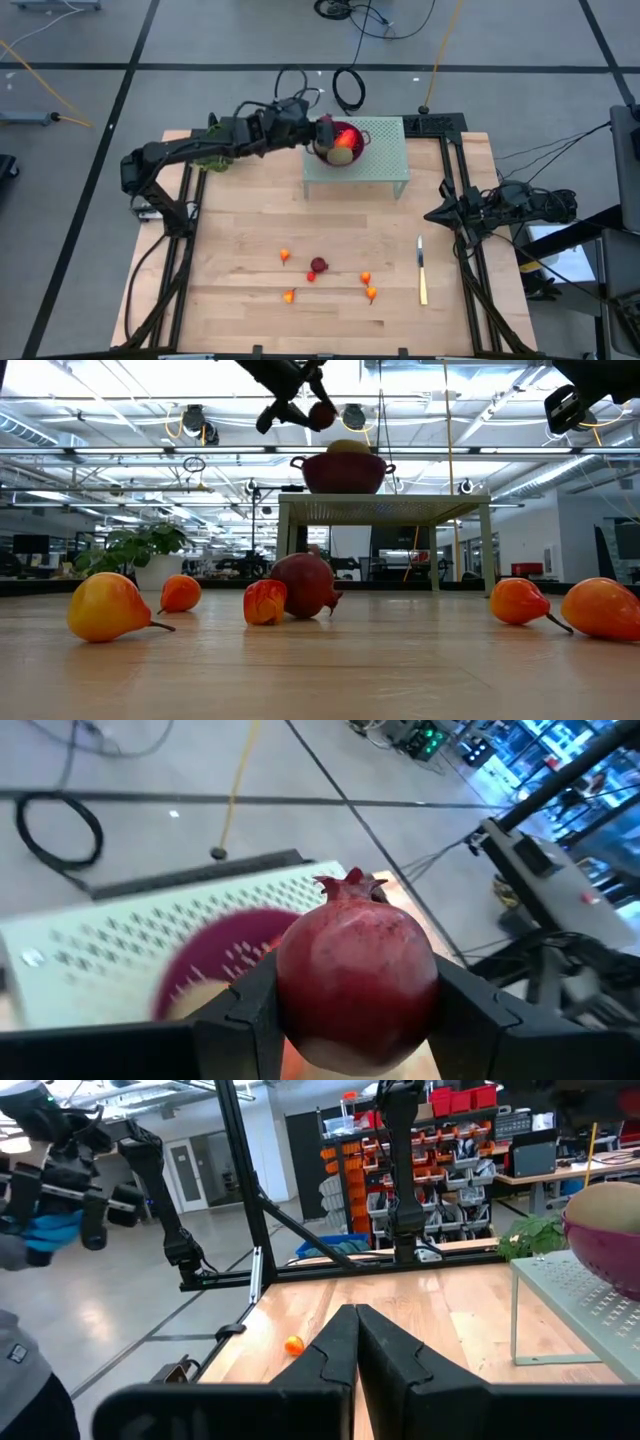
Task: Pick & Place Fruit
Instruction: Put the top pomegranate into the strainer bowl
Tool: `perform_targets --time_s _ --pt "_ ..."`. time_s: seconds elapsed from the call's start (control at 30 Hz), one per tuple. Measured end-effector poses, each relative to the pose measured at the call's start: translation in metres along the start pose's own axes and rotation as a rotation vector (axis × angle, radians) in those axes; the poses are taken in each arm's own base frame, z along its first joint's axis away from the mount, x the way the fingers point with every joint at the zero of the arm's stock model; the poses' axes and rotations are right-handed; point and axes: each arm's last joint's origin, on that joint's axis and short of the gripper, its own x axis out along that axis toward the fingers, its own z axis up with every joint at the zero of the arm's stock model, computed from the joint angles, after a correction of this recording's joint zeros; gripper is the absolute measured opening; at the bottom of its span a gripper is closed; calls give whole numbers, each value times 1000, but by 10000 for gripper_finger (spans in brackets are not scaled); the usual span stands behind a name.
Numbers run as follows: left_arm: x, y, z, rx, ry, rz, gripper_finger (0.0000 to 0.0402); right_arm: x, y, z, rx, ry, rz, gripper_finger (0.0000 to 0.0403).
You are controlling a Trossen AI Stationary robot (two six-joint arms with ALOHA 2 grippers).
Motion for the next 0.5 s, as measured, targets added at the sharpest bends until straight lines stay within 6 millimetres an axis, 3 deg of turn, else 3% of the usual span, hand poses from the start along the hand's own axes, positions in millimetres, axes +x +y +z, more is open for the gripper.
perform_targets --time_s 0.5 --pt "25 3 -1 207 23 -6 175 0 0 0 0 0 0 4"
